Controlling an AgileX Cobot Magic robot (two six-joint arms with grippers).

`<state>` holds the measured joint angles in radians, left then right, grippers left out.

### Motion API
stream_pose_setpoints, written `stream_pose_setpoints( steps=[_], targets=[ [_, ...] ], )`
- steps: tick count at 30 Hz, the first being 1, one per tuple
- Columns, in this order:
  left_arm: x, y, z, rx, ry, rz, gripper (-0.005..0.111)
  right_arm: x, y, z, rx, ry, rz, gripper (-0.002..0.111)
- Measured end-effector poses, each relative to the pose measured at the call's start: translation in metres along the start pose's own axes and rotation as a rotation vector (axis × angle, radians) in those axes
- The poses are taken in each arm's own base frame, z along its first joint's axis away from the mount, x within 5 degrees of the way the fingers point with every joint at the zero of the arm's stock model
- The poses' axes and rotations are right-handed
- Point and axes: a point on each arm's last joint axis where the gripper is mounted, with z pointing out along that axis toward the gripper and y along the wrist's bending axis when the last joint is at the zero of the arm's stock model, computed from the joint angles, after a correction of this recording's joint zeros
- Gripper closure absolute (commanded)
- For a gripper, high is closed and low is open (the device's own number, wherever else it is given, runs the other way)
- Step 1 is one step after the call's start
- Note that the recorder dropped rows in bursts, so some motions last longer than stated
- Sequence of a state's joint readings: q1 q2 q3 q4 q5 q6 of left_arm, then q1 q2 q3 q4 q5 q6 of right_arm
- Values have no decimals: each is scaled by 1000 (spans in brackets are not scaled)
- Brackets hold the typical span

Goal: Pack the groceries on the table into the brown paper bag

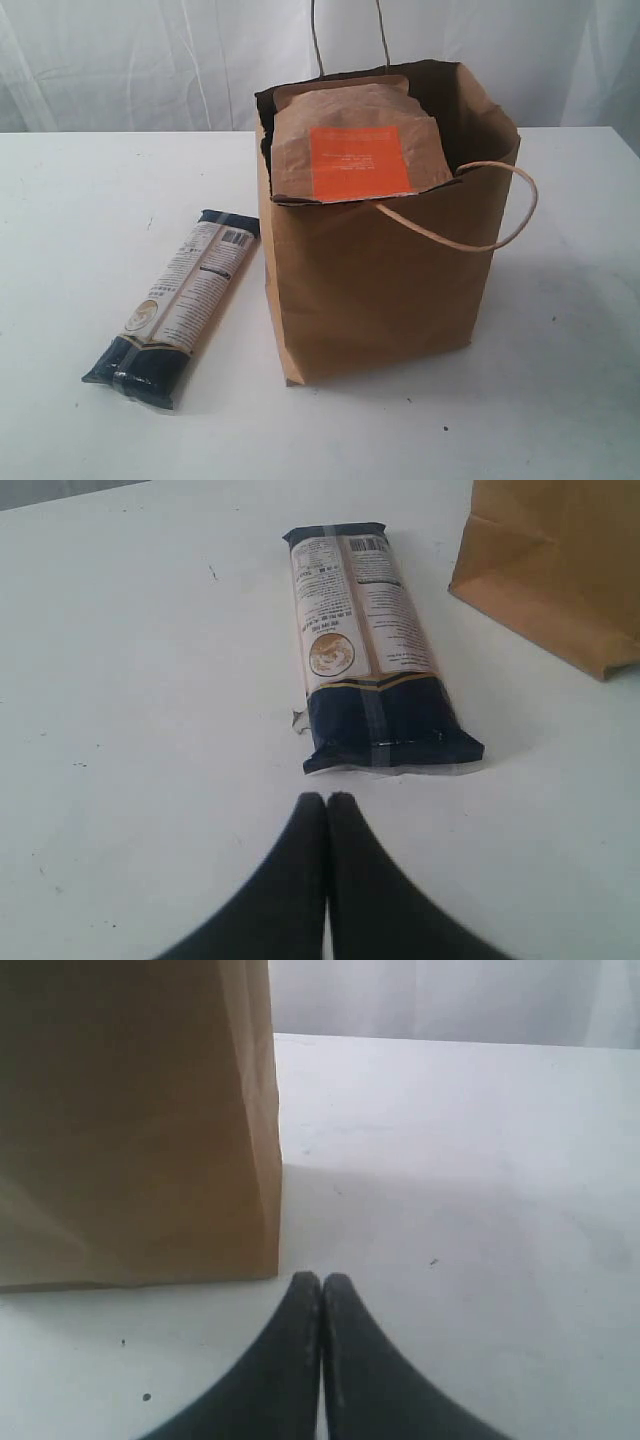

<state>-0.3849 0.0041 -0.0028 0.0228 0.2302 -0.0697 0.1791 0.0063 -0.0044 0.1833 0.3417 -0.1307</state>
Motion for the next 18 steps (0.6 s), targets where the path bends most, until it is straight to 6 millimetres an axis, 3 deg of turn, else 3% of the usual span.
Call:
stream_pose_setpoints(
  steps=[18],
  targets=[
    [0,0,0,0,0,0,107,0,-1,0,9,0,-7,108]
  ],
)
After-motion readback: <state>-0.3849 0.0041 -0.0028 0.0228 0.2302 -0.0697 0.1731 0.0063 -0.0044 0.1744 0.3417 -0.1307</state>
